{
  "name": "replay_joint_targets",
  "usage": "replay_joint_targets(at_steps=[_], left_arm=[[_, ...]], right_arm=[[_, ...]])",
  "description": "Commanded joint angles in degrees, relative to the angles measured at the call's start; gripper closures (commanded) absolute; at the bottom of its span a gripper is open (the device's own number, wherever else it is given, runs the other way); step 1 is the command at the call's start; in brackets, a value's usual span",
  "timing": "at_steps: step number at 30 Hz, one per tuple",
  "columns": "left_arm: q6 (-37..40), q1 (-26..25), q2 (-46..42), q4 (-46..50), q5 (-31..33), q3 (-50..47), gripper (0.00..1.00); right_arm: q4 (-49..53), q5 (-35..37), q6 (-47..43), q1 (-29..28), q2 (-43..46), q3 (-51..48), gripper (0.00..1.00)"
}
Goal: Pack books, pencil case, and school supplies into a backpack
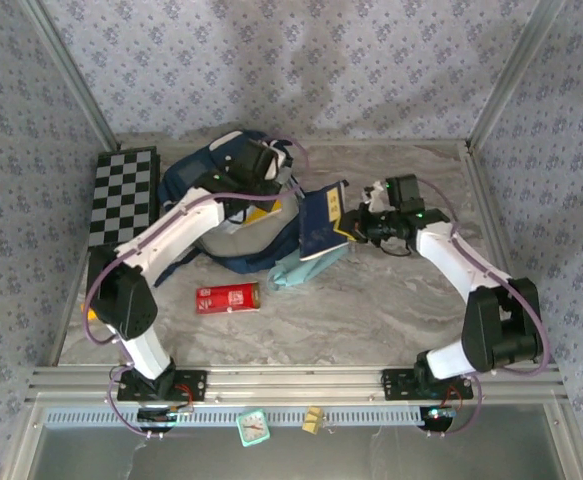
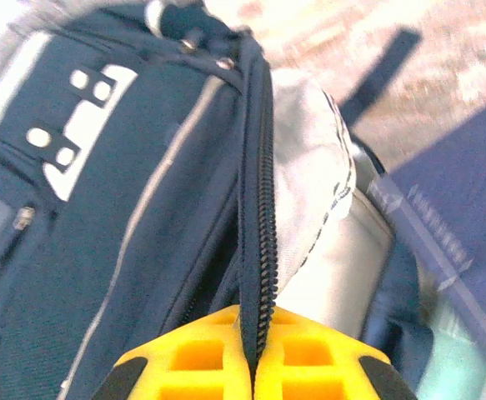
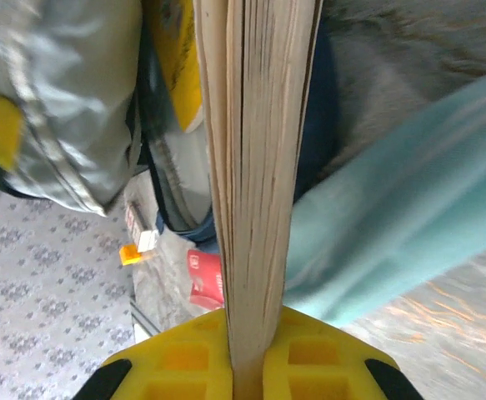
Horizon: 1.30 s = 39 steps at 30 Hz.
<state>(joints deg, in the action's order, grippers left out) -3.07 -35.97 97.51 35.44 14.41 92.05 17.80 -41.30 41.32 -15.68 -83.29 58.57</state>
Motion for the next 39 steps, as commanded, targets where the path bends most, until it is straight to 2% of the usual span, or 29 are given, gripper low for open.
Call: replay_joint_targets(at_steps=[1,7,14,15,17,23,25,32,35,37,39], left_arm=[[-2.26,1.23,-4.19,-1.66,2.04,3.49,1.0],[-3.63,2.13,-6.05,-2.05,2.18,3.88,1.0],[-6.97,2.79,-6.46,-2.4,3.11,5.02,1.0],[-7.99,3.0,-6.26,-1.83,3.5,5.56,1.0],[-9.2,3.43,-6.18,-1.72,2.16,5.71,1.0],[-9.44,3.61,-6.16,-2.55,0.29,5.65,1.0],[-9.33,3.78,-6.22,-2.52,-0.25,5.82,1.0],[-9.5,3.82,-6.56,-2.2,-1.7,5.49,1.0],[-9.98,3.97,-6.52,-2.24,-1.27,4.94,1.0],[-10.68,4.06,-6.6,-2.13,-0.57,4.72,1.0],[-11.47,4.32,-6.81,-2.03,-0.52,4.63,1.0]], right_arm=[[-7.92,0.14,4.68,-4.7,-5.23,5.0,1.0],[-12.96,2.08,6.15,-12.02,-19.62,18.12,1.0],[-12.36,3.39,7.38,-14.0,-39.24,36.39,1.0],[-11.36,3.6,7.26,-14.03,-41.15,38.57,0.99],[-9.65,4.96,6.12,-14.11,-43.52,41.29,0.91],[-0.36,10.82,-1.09,-14.33,-40.64,40.4,0.59],[3.13,13.76,-4.36,-14.76,-37.81,38.32,0.54],[8.61,22.84,-9.24,-18.73,-28.1,28.88,0.46],[6.68,24.05,-8.25,-21.67,-26.53,26.27,0.44],[5.07,24.84,-7.29,-23.28,-27.1,25.81,0.46],[3.09,25.29,-5.82,-24.75,-29.03,26.19,0.52]])
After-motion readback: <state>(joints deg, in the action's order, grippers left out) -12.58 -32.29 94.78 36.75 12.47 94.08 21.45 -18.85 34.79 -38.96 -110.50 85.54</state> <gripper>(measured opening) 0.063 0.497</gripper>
